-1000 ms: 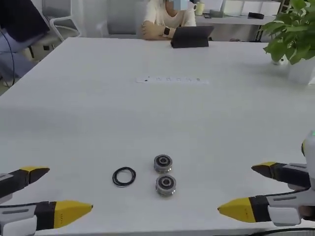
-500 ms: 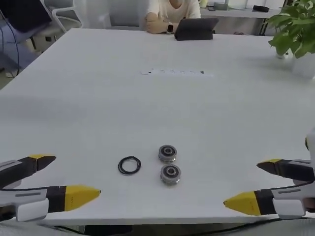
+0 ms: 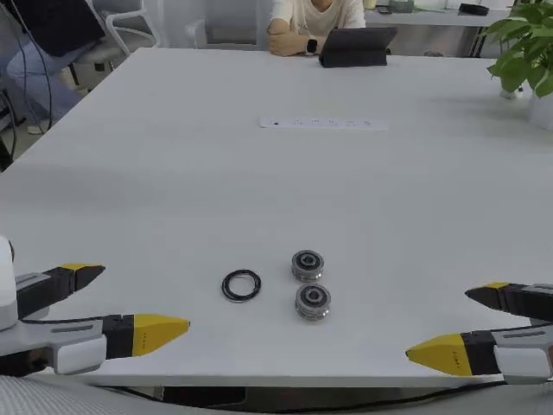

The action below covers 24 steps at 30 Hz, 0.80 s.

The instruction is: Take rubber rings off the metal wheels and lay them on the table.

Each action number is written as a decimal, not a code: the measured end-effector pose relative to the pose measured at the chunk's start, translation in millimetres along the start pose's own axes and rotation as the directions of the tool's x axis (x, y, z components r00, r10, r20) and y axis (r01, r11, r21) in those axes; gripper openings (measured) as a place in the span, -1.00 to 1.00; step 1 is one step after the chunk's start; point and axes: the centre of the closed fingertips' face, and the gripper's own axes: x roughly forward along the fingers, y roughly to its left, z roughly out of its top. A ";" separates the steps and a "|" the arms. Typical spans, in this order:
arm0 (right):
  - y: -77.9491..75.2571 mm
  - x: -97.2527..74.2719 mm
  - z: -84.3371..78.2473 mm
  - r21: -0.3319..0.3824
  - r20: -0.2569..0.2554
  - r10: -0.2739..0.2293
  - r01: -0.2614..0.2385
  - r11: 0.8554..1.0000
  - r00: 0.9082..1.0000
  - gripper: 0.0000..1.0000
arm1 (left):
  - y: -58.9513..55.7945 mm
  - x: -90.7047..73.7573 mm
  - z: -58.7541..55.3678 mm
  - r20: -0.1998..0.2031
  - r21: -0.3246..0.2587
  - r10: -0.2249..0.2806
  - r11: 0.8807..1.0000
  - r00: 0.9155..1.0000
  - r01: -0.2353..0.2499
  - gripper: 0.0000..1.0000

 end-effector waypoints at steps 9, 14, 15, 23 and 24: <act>0.8 0.0 -0.9 0.012 0.001 0.006 -0.006 1.000 1.000 0.92 | 0.6 -0.4 -0.4 -0.003 0.005 0.012 1.000 1.000 -0.012 0.98; 0.5 0.3 -2.0 0.026 0.004 0.008 -0.008 1.000 1.000 0.91 | 0.8 -0.3 -0.6 -0.002 0.001 0.015 1.000 1.000 -0.015 0.98; 0.6 0.4 -2.1 0.031 0.006 0.009 -0.010 0.999 1.000 0.91 | 0.8 -0.4 -0.6 -0.002 0.001 0.015 1.000 1.000 -0.015 0.98; 1.8 0.7 -2.5 0.042 0.008 0.016 -0.016 0.999 1.000 0.89 | 0.6 -0.6 -1.2 -0.003 -0.007 0.016 1.000 1.000 -0.016 0.97; 1.9 0.8 -2.5 0.046 0.009 0.016 -0.017 0.999 1.000 0.88 | 0.6 -0.6 -1.3 -0.003 -0.008 0.016 1.000 1.000 -0.016 0.97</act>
